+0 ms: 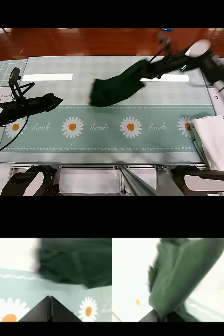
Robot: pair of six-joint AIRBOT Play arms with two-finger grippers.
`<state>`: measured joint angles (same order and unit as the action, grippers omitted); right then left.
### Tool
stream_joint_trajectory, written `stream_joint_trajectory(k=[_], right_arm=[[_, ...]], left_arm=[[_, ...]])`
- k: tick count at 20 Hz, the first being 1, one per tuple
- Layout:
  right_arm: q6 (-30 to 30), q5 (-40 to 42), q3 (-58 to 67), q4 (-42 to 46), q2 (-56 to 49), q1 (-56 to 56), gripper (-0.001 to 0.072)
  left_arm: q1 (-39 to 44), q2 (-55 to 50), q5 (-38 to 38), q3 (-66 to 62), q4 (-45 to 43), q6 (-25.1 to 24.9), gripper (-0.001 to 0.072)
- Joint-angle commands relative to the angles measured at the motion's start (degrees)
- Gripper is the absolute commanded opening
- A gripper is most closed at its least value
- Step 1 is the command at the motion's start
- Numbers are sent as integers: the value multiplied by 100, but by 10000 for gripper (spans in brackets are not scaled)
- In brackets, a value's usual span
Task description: Fold the shirts.
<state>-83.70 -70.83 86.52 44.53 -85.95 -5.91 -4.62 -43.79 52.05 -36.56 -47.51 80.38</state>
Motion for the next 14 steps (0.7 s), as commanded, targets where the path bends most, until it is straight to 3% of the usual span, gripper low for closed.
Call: stream_joint_trajectory(k=[1, 4, 10, 14], right_arm=[[-699, -1381, 1676, 754, 13, 669, 25], [-846, -1810, 2271, 754, 170, 1261, 25], [-1130, -2315, 2310, 417, 776, 3080, 25], [-1248, -3152, 2308, 1082, 1145, 4288, 23]], left_arm=[[0, -7, 46, -7, 164, -44, 17], [0, -4, 48, -7, 164, -44, 17], [-7, -4, 44, -7, 162, -46, 17], [-9, -7, -103, -7, 164, -46, 17]])
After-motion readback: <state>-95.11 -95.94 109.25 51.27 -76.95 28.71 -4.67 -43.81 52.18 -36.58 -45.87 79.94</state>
